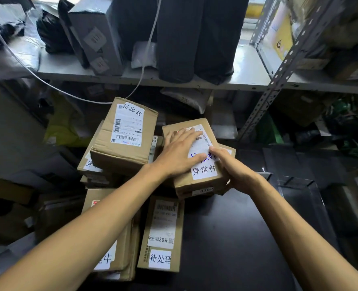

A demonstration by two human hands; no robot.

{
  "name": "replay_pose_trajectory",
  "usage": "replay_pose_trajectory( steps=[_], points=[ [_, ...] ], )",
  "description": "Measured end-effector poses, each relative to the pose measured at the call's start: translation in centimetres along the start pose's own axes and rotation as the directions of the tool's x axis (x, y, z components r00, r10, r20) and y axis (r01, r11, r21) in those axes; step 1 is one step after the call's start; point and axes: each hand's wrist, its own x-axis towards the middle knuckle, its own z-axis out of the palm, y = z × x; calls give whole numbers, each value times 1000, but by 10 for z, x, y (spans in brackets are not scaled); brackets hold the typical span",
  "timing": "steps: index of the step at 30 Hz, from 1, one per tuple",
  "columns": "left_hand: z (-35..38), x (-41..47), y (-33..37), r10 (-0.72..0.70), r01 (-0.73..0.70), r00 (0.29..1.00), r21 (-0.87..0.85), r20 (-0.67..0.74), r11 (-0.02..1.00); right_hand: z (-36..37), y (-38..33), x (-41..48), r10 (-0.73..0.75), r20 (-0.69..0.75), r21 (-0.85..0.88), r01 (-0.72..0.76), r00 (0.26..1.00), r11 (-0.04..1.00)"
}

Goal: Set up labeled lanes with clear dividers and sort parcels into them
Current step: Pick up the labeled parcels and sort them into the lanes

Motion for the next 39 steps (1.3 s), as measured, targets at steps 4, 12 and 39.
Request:
replay_pose_trajectory(
  steps=[4,12,39],
  points=[
    [-3,-6,0,-53,53,997,10,-58,999,-2,4,2,-33,-16,18,33,999,999],
    [-14,-10,0,-136,127,983,-76,-121,989,10,7,-7,-117,-128,39,122,985,992],
    [67,-81,285,-30,-25,998,-847,-48,530,-128,113,-257,-309,-659,208,561,686,801]
  ],
)
